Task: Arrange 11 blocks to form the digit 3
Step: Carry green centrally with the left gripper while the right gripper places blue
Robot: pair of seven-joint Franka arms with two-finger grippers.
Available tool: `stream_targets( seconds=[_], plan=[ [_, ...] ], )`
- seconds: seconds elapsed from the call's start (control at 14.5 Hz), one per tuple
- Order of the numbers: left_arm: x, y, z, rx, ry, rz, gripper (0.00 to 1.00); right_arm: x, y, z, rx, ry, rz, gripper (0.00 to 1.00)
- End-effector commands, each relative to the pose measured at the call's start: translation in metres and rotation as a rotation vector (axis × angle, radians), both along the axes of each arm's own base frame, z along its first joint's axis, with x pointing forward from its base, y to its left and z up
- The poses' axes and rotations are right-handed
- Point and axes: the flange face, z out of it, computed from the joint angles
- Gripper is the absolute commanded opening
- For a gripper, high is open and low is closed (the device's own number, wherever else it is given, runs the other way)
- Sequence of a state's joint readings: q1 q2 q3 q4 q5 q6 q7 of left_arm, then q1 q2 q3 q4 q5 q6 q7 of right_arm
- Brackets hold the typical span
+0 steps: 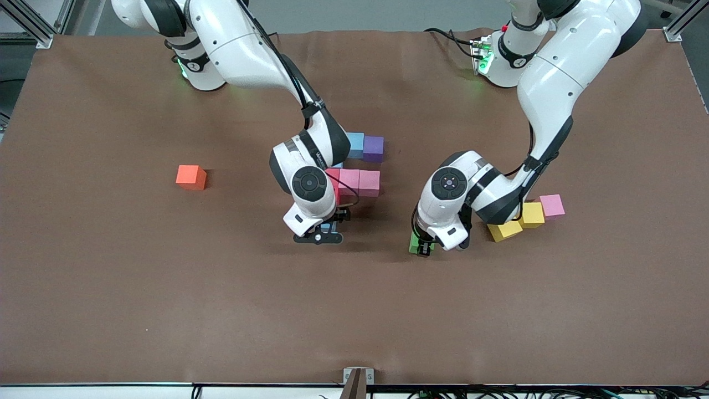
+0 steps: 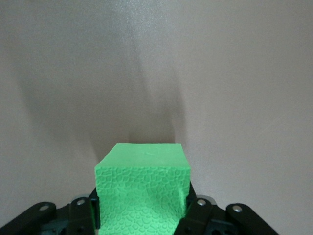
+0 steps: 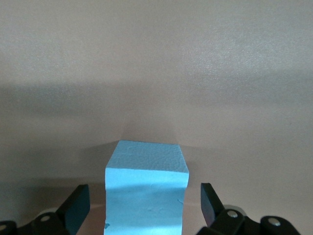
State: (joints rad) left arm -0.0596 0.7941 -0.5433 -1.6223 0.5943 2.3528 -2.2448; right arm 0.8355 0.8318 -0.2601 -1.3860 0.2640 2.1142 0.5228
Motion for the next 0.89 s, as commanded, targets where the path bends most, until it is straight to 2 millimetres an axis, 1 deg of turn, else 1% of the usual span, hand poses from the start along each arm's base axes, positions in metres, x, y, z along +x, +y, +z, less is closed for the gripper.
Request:
stream_targets(
  seconds=[0.0,0.14,0.21,0.34,0.48,0.55,0.69,0.83],
  plan=[
    [0.004,-0.007,0.008,-0.011,-0.001,0.052,0.41,0.0,0.001,0.01,0.004,-0.009,-0.001,1.0],
    [-0.007,-0.025,0.006,-0.027,0.015,0.085,0.41,0.0,0.002,0.023,0.008,0.0,0.002,1.0],
    [-0.01,-0.033,0.007,-0.036,0.021,0.089,0.41,0.0,0.0,0.033,0.008,0.015,-0.001,1.0],
    [-0.013,-0.049,0.006,-0.058,0.033,0.091,0.41,0.005,-0.008,0.065,0.027,0.012,-0.015,1.0],
    [-0.015,-0.066,0.005,-0.077,0.036,0.09,0.41,0.008,-0.022,0.097,0.029,0.021,-0.044,1.0],
    [-0.016,-0.075,0.002,-0.087,0.037,0.11,0.41,0.017,-0.038,0.113,0.027,0.008,-0.065,1.0],
    [-0.02,-0.093,-0.001,-0.105,0.04,0.132,0.41,0.035,-0.079,0.145,0.004,-0.011,-0.121,1.0],
    [-0.026,-0.11,-0.005,-0.116,0.042,0.123,0.41,0.051,-0.129,0.165,-0.044,-0.002,-0.198,1.0]
  ],
)
